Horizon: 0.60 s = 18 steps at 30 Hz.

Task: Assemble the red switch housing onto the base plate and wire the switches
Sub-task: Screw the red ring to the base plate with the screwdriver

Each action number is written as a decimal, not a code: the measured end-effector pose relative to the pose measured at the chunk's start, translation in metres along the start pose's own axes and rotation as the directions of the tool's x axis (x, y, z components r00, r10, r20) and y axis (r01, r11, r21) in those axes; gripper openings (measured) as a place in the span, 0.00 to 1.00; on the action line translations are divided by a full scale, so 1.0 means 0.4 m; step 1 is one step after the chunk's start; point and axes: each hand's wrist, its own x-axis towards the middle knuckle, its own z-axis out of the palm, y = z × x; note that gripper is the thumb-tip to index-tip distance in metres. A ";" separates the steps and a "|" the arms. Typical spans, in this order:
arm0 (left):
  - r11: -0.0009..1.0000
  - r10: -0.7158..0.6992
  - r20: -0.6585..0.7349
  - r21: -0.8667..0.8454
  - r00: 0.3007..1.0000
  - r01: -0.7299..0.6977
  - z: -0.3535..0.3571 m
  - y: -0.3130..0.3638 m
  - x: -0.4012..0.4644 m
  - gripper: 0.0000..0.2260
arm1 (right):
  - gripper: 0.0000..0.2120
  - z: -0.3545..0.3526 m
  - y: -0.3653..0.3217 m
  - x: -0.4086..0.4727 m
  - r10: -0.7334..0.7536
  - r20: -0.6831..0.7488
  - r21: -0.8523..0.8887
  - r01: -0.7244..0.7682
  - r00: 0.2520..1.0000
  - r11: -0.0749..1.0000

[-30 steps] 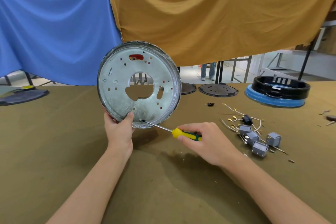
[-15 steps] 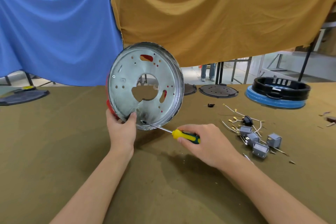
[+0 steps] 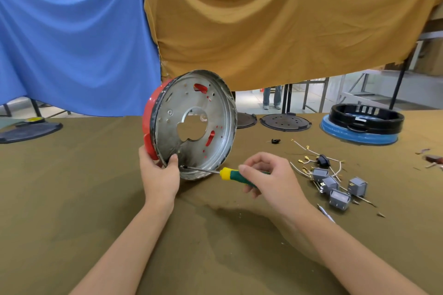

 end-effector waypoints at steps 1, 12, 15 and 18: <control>1.000 0.002 0.006 0.009 1.000 -0.002 0.001 0.000 -0.002 0.23 | 0.04 -0.002 0.001 0.002 0.072 -0.005 0.078 -0.072 0.997 0.994; 0.995 -0.094 -0.027 -0.028 0.995 0.093 -0.002 -0.022 0.013 0.20 | 0.08 -0.013 0.017 0.012 0.114 0.032 -0.004 -0.113 0.993 0.994; 0.996 -0.089 -0.001 -0.007 0.996 0.089 -0.001 -0.030 0.013 0.19 | 0.09 -0.005 0.026 0.010 0.147 0.002 -0.102 -0.146 0.989 0.984; 0.995 -0.097 0.000 0.002 0.995 0.097 0.000 -0.034 0.015 0.20 | 0.10 -0.003 0.033 0.012 0.165 0.029 -0.171 -0.157 0.986 0.973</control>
